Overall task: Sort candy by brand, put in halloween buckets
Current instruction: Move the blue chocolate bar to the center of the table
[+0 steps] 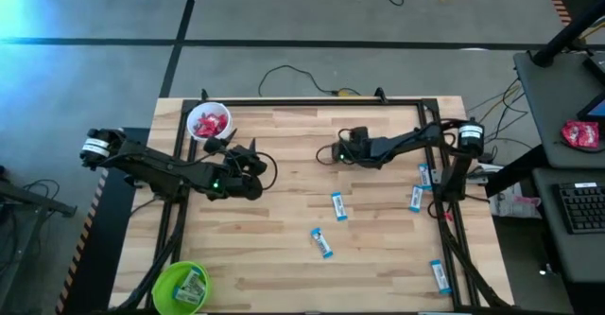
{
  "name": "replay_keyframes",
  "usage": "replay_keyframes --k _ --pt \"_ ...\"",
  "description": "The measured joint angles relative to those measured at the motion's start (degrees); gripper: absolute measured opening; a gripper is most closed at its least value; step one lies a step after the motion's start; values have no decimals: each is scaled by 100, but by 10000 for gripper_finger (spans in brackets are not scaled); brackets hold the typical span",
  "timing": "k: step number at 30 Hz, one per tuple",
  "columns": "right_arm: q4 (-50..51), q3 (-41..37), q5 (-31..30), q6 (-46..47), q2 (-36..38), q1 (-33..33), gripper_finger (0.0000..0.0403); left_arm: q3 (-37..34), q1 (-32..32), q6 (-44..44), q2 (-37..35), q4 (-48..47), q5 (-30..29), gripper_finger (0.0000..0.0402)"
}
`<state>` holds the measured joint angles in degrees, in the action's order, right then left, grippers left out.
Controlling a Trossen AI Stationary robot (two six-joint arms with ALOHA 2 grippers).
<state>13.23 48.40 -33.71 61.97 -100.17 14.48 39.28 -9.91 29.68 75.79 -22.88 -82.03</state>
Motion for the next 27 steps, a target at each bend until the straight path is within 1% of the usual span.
replay_keyframes --k 3,6,11,14,16,18,19,21,23,25,27 --pt "319 -4 262 277 131 -523 12 -2 0 -20 0 -3 -1 278" --pt "462 -15 620 571 252 -1211 12 -4 0 -20 0 -3 -4 278" --pt "456 -13 1753 1086 529 -2359 12 -6 0 -10 0 8 -6 278" --pt "892 -26 1946 1500 848 -2757 12 -6 0 76 0 24 -2 278" --pt "1635 24 1794 1824 1115 -2863 12 -6 0 96 0 32 -1 278" --pt "2707 123 1531 2148 1323 -2852 12 -8 0 102 0 42 1 278" --pt "3269 150 1499 2281 1388 -2795 12 -8 0 100 0 44 -1 278" --pt "4478 157 1633 2537 1459 -2641 12 -8 0 101 0 82 1 278" --pt "5496 121 1935 2696 1473 -2390 12 -8 0 102 0 107 1 278" --pt "6291 9 2061 2669 1454 -2094 12 -10 0 102 0 136 -1 278" --pt "6639 -155 2054 2557 1445 -1821 12 -10 0 102 0 137 -1 278"
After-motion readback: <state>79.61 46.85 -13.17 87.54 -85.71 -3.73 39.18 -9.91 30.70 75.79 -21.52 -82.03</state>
